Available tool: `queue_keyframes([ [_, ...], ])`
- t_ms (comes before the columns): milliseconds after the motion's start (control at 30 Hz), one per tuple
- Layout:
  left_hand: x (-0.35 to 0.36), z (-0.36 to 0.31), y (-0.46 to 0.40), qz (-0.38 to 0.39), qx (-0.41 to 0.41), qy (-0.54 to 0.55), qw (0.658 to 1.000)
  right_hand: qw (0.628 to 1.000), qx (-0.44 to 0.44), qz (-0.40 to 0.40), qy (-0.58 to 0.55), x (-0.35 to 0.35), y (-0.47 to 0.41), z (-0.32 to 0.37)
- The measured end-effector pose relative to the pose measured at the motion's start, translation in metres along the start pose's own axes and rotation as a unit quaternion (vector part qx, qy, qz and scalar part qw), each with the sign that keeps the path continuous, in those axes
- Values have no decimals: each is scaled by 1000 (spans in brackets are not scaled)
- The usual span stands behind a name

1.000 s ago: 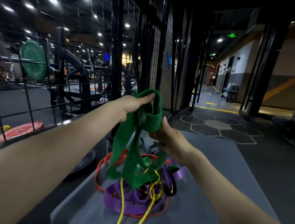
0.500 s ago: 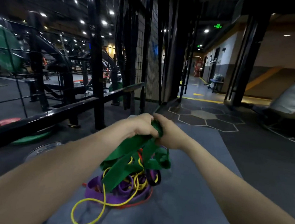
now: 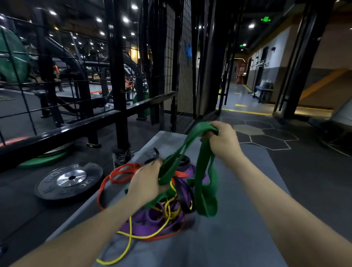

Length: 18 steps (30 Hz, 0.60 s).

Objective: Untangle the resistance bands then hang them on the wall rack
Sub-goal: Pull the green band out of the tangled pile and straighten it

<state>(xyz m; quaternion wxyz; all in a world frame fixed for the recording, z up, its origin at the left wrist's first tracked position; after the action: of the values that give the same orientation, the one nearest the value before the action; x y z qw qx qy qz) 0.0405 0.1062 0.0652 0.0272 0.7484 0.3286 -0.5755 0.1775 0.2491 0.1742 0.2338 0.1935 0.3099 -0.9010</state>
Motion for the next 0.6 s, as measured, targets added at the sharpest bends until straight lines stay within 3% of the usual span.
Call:
queue_keyframes([
  [200,-2,23,1,-75,-17,11,997,980,114,-75,-144,-21,7,-25],
  [300,-26,33,-12,-80,-29,65,994,984,133,-59,-105,-19,11,-41],
  [433,-97,37,-53,-169,-42,122,977,991,132,-8,-30,-10,19,-53],
  [600,-177,-12,-94,-246,37,150,957,996,89,3,-28,-1,14,-46],
])
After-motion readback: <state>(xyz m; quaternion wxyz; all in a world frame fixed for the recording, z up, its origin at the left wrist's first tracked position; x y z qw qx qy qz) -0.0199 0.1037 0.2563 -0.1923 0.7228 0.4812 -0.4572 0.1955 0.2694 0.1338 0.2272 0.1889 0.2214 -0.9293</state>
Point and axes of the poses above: each hand's wrist, its own y-axis away from the middle knuckle, its own x-axis out of the palm, z = x × y, the point moved 4 cm from there along -y, towards the middle knuckle
